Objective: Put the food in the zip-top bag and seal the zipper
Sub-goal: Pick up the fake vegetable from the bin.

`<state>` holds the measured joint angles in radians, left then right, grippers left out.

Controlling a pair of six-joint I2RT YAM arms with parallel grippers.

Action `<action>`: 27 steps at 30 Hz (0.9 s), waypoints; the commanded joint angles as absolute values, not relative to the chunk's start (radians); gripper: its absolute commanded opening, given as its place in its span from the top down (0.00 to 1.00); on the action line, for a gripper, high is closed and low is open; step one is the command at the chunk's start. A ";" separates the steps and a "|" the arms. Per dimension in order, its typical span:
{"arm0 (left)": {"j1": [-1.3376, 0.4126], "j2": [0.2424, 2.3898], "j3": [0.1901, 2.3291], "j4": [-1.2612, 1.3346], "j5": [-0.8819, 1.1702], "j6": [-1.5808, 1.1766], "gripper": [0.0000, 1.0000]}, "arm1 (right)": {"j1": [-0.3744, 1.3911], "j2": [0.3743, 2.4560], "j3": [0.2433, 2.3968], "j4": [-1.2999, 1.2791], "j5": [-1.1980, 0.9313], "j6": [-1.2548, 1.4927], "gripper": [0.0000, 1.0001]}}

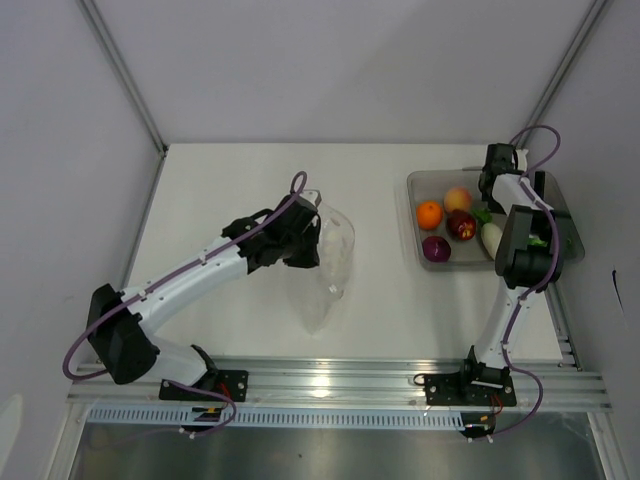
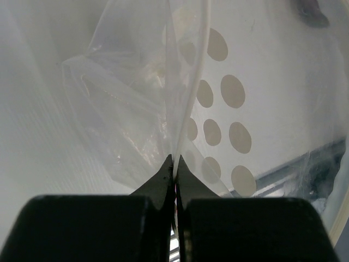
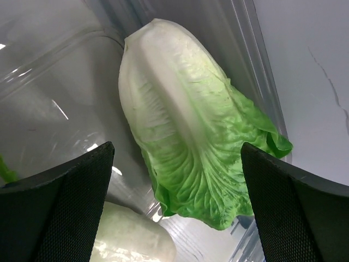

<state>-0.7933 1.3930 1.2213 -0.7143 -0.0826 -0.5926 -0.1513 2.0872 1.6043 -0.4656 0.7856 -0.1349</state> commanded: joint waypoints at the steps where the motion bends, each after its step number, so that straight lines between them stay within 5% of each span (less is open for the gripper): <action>1: -0.787 1.410 1.264 -0.693 -0.054 -0.569 0.99 | -0.169 2.111 1.602 -0.445 0.805 -0.123 0.01; 21: -0.788 1.427 1.282 -0.698 -0.041 -0.558 0.99 | -0.207 2.204 1.614 -0.423 0.871 -0.100 0.01; 27: -0.788 1.420 1.273 -0.698 -0.051 -0.558 1.00 | -0.206 2.183 1.641 -0.460 0.888 -0.043 0.34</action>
